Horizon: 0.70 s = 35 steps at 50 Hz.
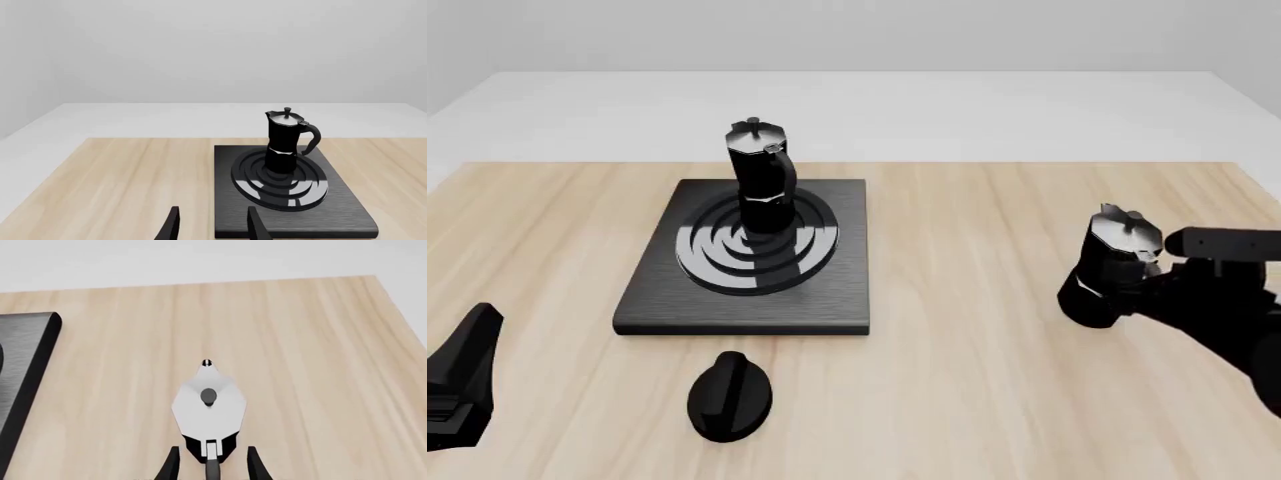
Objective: Put both moka pots on the stove.
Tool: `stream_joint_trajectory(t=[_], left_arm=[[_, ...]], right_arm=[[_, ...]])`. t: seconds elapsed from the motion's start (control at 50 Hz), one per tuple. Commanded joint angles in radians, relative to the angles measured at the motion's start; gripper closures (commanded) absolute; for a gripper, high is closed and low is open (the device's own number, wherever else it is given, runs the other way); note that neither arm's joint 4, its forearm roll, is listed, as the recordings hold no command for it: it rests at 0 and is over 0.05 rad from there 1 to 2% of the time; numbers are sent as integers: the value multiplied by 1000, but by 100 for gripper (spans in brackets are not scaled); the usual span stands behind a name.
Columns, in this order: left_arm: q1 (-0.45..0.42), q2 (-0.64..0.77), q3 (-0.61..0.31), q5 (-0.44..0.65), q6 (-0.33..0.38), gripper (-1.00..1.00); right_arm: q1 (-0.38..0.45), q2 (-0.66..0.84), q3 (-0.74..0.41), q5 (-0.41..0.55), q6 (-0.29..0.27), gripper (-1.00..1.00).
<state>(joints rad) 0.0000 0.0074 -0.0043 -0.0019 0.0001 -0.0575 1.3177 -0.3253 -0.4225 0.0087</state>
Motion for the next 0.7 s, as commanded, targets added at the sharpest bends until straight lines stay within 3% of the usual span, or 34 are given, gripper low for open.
stream_joint_trajectory(t=[0.02,0.7], left_arm=[[0,0,0,0,0,-100],[0,0,0,0,0,-100]], right_arm=[[-1,25,11,-26,5,-100],[8,34,-17,-8,-3,-100]])
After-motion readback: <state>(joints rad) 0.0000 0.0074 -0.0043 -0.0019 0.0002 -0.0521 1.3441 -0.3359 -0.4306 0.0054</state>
